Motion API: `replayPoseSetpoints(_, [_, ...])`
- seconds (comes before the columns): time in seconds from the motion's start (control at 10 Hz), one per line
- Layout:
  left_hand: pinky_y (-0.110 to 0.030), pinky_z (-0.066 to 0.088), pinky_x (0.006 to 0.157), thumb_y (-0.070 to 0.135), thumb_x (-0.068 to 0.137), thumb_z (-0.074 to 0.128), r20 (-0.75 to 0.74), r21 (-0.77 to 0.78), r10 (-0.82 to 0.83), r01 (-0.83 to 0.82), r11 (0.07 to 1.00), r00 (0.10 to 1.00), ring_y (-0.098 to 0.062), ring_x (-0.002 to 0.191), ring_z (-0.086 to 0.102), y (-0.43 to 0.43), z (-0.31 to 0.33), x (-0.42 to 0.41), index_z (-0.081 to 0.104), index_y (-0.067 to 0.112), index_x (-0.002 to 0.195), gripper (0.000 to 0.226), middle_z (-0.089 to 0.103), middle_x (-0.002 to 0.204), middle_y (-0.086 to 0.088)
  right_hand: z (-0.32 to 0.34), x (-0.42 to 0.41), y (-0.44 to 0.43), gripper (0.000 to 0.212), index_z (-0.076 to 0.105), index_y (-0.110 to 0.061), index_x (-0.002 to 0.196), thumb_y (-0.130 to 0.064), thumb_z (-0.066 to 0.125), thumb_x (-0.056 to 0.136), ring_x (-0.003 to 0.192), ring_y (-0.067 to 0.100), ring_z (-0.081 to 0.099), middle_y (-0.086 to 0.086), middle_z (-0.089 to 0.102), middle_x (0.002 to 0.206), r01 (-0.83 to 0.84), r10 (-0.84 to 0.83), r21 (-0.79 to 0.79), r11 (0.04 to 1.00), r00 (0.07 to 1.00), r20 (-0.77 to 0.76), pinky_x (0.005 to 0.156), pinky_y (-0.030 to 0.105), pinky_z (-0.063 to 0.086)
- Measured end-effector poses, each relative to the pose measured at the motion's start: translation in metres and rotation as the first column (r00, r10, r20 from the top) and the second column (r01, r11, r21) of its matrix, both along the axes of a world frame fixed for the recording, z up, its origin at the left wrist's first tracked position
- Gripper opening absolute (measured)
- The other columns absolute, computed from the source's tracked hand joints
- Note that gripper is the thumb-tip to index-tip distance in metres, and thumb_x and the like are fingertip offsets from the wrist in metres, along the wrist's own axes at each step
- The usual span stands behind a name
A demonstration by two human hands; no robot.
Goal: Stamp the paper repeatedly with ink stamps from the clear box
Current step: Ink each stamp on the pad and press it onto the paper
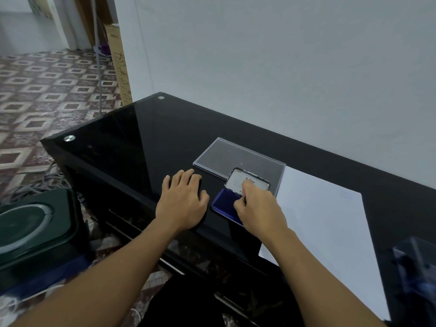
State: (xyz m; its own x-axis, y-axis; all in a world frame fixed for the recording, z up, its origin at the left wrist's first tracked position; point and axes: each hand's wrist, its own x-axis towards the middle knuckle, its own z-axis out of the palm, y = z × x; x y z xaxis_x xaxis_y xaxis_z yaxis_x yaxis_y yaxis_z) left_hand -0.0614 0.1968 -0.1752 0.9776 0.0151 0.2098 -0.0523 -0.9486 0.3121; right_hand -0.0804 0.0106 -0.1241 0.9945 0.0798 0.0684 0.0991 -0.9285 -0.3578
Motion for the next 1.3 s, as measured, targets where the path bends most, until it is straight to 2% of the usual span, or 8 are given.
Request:
replayPoseSetpoints(0.2, [-0.048, 0.008, 0.121, 0.042, 0.099, 0.035, 0.003, 0.004, 0.002, -0.002, 1.000, 1.000, -0.021, 0.148, 0.018, -0.001, 0.000, -0.001, 0.040, 0.022, 0.144, 0.049, 0.030, 0.158, 0.000, -0.002, -0.007, 0.001, 0.015, 0.037, -0.022, 0.085, -0.021, 0.045, 0.098, 0.079, 0.027, 0.058, 0.006, 0.068, 0.091, -0.002, 0.001, 0.020, 1.000, 1.000, 0.021, 0.063, 0.041, 0.053])
replayPoseSetpoints(0.3, [-0.048, 0.008, 0.121, 0.042, 0.099, 0.035, 0.003, 0.001, 0.000, 0.000, 1.000, 1.000, -0.021, 0.148, 0.019, -0.001, 0.000, 0.000, 0.041, 0.022, 0.144, 0.050, 0.030, 0.158, 0.000, 0.002, 0.003, 0.001, 0.020, 0.035, -0.022, 0.079, -0.019, 0.045, 0.096, 0.073, 0.023, 0.056, 0.002, 0.062, 0.081, 0.010, -0.009, 0.029, 1.000, 1.000, -0.025, 0.060, 0.040, 0.051])
replayPoseSetpoints(0.4, [-0.049, 0.009, 0.121, 0.042, 0.099, 0.036, 0.003, -0.013, 0.001, -0.001, 1.000, 1.000, -0.022, 0.148, 0.020, -0.001, 0.000, 0.000, 0.042, 0.022, 0.143, 0.049, 0.031, 0.157, -0.001, 0.004, 0.007, 0.002, 0.027, 0.032, -0.025, 0.075, -0.018, 0.045, 0.098, 0.066, 0.015, 0.050, -0.002, 0.054, 0.074, 0.013, -0.012, 0.032, 0.999, 0.999, -0.046, 0.053, 0.030, 0.041])
replayPoseSetpoints(0.6, [-0.049, 0.009, 0.121, 0.042, 0.099, 0.035, -0.005, -0.001, -0.003, 0.003, 1.000, 1.000, -0.021, 0.148, 0.018, -0.001, 0.000, 0.000, 0.040, 0.022, 0.144, 0.050, 0.030, 0.158, 0.000, -0.007, -0.008, 0.001, 0.013, 0.035, -0.026, 0.089, -0.024, 0.044, 0.098, 0.078, 0.024, 0.058, 0.005, 0.070, 0.094, 0.009, -0.010, 0.025, 1.000, 0.999, 0.038, 0.061, 0.037, 0.052])
replayPoseSetpoints(0.7, [-0.048, 0.009, 0.121, 0.043, 0.099, 0.035, -0.006, -0.002, 0.004, -0.004, 1.000, 1.000, -0.021, 0.148, 0.018, -0.001, 0.000, 0.000, 0.040, 0.022, 0.145, 0.050, 0.029, 0.159, 0.000, -0.008, -0.010, 0.001, 0.011, 0.035, -0.027, 0.091, -0.024, 0.043, 0.098, 0.079, 0.023, 0.060, 0.004, 0.071, 0.094, 0.009, -0.011, 0.028, 1.000, 0.999, 0.050, 0.064, 0.041, 0.056])
replayPoseSetpoints(0.9, [-0.048, 0.008, 0.122, 0.044, 0.099, 0.034, -0.021, 0.001, 0.001, -0.001, 1.000, 1.000, -0.021, 0.149, 0.016, -0.001, -0.001, 0.000, 0.037, 0.023, 0.147, 0.052, 0.027, 0.160, 0.000, 0.002, 0.001, 0.002, 0.028, 0.029, -0.025, 0.075, -0.020, 0.043, 0.098, 0.071, 0.021, 0.053, -0.001, 0.056, 0.077, 0.020, -0.019, 0.040, 0.999, 1.000, -0.019, 0.052, 0.029, 0.038])
replayPoseSetpoints(1.1, [-0.048, 0.008, 0.122, 0.043, 0.100, 0.034, -0.034, 0.003, -0.003, 0.003, 1.000, 0.999, -0.021, 0.150, 0.015, -0.001, 0.000, 0.000, 0.036, 0.023, 0.148, 0.052, 0.026, 0.161, -0.001, -0.001, -0.008, 0.001, 0.016, 0.034, -0.025, 0.087, -0.022, 0.043, 0.099, 0.075, 0.022, 0.057, 0.007, 0.070, 0.096, 0.011, -0.011, 0.036, 0.999, 1.000, 0.007, 0.054, 0.030, 0.043])
replayPoseSetpoints(1.3, [-0.048, 0.008, 0.122, 0.041, 0.100, 0.035, -0.042, -0.021, -0.016, 0.015, 1.000, 0.999, -0.021, 0.150, 0.014, 0.000, 0.001, -0.001, 0.036, 0.021, 0.149, 0.053, 0.025, 0.161, -0.002, 0.002, -0.013, 0.000, 0.014, 0.036, -0.024, 0.090, -0.021, 0.043, 0.102, 0.077, 0.023, 0.061, 0.009, 0.070, 0.097, -0.016, 0.015, 0.043, 0.999, 1.000, 0.008, 0.058, 0.034, 0.051])
